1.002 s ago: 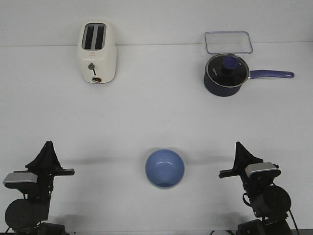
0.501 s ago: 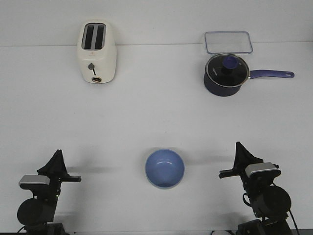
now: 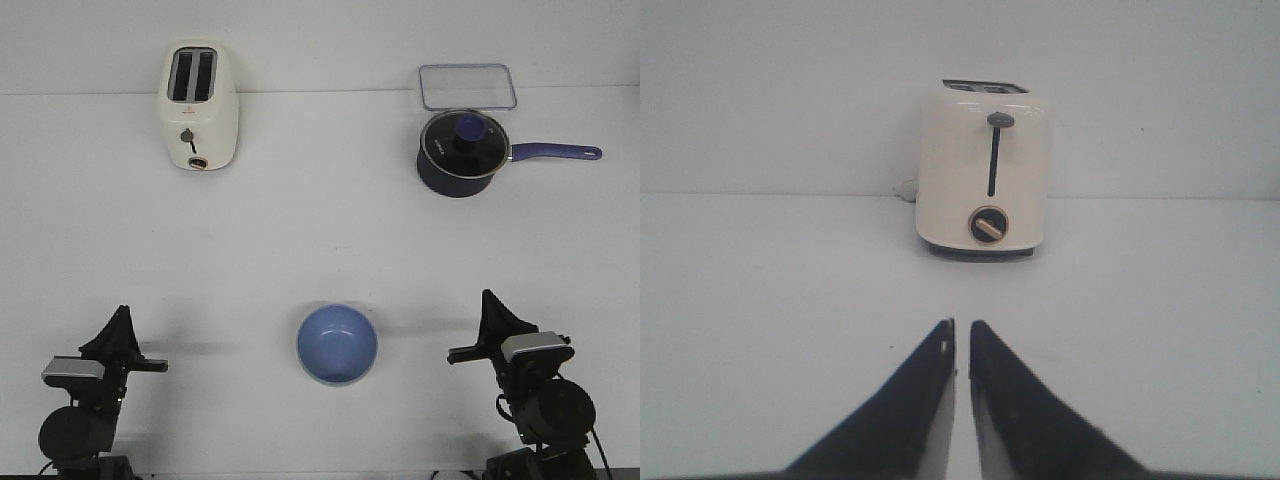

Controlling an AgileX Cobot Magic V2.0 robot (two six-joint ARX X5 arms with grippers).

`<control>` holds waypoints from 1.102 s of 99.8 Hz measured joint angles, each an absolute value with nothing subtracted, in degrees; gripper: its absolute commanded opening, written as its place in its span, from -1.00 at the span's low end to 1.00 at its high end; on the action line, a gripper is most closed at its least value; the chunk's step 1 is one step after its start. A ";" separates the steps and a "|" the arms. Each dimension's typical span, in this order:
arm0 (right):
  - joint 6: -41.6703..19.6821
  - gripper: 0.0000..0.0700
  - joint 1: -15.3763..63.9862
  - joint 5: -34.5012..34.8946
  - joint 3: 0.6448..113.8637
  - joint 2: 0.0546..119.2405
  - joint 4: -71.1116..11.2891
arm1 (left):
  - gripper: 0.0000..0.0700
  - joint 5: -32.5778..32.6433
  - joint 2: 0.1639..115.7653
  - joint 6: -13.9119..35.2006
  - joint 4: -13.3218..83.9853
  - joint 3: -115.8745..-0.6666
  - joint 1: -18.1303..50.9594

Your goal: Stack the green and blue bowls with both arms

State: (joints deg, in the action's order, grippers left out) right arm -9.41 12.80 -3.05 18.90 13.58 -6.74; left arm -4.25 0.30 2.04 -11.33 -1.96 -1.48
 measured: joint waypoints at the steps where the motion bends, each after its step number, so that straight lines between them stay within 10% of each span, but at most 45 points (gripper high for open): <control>1: -9.41 -1.00 12.80 -3.05 18.90 13.58 -6.74 | -0.96 -4.25 0.30 2.04 -11.33 -1.96 -1.48; 64: -8.67 -1.00 12.71 -3.05 18.90 13.06 -6.79 | -0.96 -4.25 0.30 2.04 -11.33 -1.96 -1.48; 110: 15.49 -1.00 4.05 2.46 2.92 0.12 -3.31 | -0.96 -4.29 0.30 2.04 -11.33 -1.96 -1.48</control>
State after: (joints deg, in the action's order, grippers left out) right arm 15.49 4.05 2.46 2.92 0.12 -3.31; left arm -4.29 0.30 2.04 -11.33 -1.96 -1.48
